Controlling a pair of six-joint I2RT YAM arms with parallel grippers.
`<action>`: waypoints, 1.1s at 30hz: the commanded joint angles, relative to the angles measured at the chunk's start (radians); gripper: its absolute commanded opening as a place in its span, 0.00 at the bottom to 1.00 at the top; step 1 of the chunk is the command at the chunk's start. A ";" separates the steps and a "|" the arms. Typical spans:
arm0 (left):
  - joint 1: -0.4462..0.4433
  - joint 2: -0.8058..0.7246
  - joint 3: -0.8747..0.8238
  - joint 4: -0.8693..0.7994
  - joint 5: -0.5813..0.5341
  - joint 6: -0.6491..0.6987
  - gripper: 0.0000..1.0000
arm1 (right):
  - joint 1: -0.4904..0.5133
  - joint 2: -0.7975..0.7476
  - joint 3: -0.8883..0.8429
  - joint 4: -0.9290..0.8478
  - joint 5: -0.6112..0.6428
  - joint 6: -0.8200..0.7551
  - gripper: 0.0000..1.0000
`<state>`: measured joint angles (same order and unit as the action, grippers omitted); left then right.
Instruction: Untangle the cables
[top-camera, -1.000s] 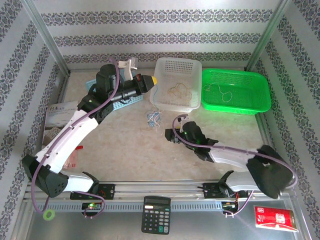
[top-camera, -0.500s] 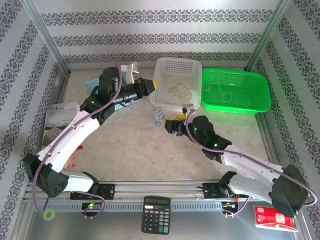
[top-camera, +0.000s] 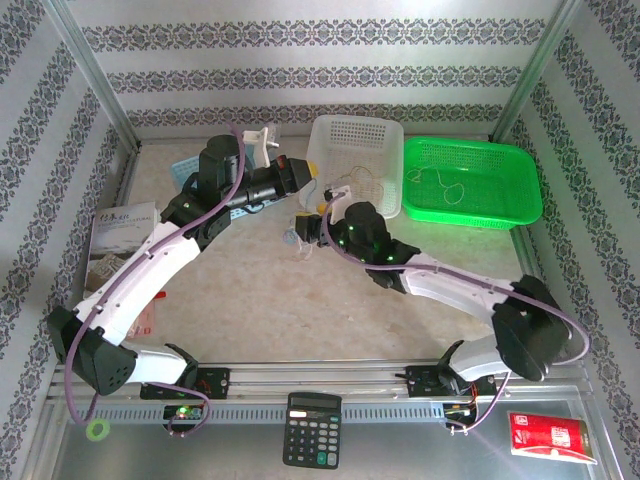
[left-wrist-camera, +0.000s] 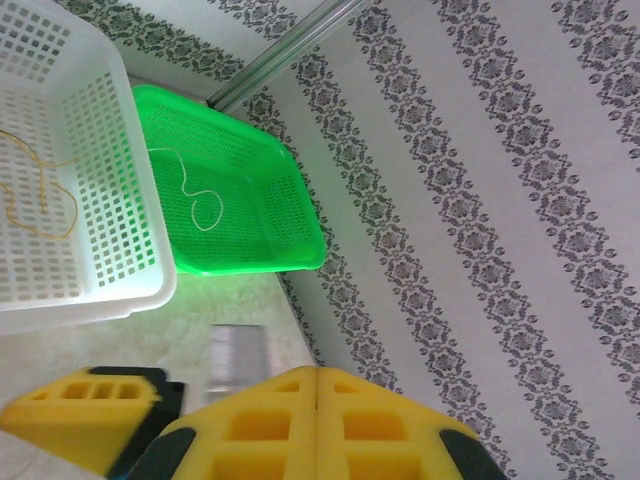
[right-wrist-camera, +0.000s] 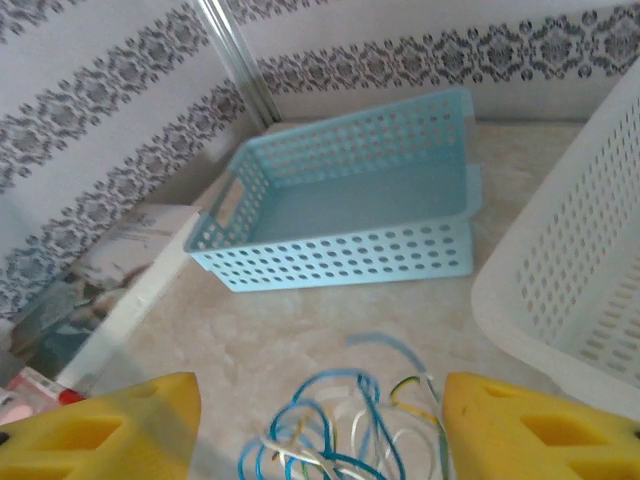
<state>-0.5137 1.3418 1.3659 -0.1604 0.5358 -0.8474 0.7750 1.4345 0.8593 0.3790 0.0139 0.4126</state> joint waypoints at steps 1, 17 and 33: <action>-0.016 -0.026 0.024 0.068 0.026 -0.030 0.00 | 0.006 0.061 0.004 0.094 0.044 -0.002 0.58; -0.013 -0.003 0.206 -0.002 0.008 0.019 0.00 | -0.030 0.164 -0.192 0.219 0.103 0.107 0.40; 0.019 0.050 0.413 -0.084 0.004 0.066 0.00 | -0.051 0.114 -0.388 0.296 0.131 0.167 0.27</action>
<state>-0.5083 1.3933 1.7546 -0.2256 0.5423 -0.8085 0.7349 1.5764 0.4953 0.6399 0.1318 0.5663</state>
